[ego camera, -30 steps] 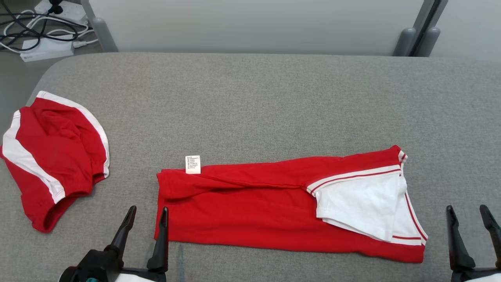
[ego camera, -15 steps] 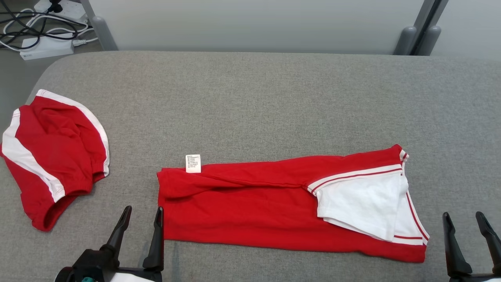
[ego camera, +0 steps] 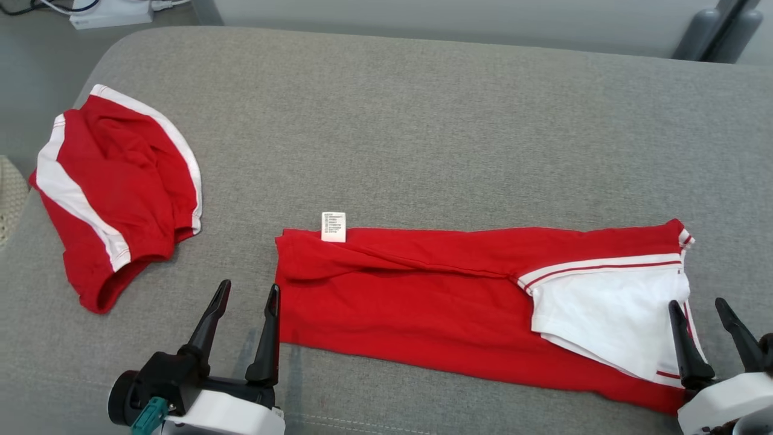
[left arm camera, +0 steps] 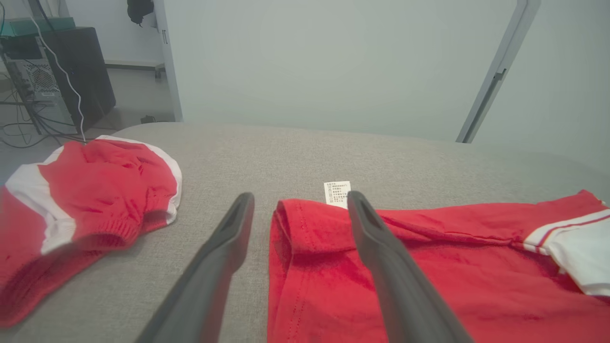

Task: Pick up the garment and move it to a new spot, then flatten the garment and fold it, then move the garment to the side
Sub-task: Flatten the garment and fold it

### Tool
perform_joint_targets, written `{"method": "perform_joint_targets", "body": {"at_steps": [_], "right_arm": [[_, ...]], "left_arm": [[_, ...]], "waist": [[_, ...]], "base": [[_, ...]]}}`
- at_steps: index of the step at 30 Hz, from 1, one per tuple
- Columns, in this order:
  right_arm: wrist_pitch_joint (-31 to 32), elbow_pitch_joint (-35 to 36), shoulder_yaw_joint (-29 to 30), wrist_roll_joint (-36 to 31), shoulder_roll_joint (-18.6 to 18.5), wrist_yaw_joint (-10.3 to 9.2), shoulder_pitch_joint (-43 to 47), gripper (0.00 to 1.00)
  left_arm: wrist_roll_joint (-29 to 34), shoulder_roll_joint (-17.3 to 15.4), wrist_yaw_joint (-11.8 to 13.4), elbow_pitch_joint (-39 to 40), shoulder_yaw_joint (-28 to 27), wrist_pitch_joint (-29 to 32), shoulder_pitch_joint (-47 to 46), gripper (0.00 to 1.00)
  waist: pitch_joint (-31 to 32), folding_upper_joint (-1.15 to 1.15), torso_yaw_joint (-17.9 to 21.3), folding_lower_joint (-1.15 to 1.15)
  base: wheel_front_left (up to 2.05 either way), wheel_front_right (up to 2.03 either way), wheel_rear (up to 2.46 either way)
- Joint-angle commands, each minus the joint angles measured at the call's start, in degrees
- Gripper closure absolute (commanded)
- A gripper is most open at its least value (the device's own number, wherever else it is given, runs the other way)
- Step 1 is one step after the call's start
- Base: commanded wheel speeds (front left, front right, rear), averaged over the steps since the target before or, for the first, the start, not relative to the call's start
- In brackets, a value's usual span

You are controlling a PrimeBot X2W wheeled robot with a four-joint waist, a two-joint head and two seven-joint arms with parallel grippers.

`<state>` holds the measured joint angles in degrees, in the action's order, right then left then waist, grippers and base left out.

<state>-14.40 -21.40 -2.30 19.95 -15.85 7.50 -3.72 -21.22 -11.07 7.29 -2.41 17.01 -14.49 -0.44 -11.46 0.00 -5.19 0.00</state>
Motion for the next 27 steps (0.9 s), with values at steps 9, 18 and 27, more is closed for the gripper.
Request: {"method": "perform_joint_targets", "body": {"at_steps": [9, 18, 27], "right_arm": [[1.0, -10.1, -4.9, 5.3, -3.1, -0.01, -4.3, 0.00], [4.6, -11.8, -12.0, 12.1, -4.3, -0.01, -5.8, 1.00], [1.8, -13.7, -6.4, 16.9, -8.7, -0.01, -5.4, 1.00]], "left_arm": [[1.7, 1.9, -2.3, -0.1, -3.2, -0.5, -3.5, 0.00], [3.0, 3.3, -4.0, -0.6, -5.5, -0.5, -3.5, 0.00], [4.1, 4.3, -5.2, -0.8, -6.9, -0.5, -3.1, 0.00]], "waist": [[-1.6, 0.00, -3.4, 0.00], [-2.0, 0.00, -3.1, 0.00], [-2.1, 0.00, -1.6, 0.00]], "base": [[0.00, 0.00, 0.00], [0.00, 0.00, 0.00], [0.00, 0.00, 0.00]]}}
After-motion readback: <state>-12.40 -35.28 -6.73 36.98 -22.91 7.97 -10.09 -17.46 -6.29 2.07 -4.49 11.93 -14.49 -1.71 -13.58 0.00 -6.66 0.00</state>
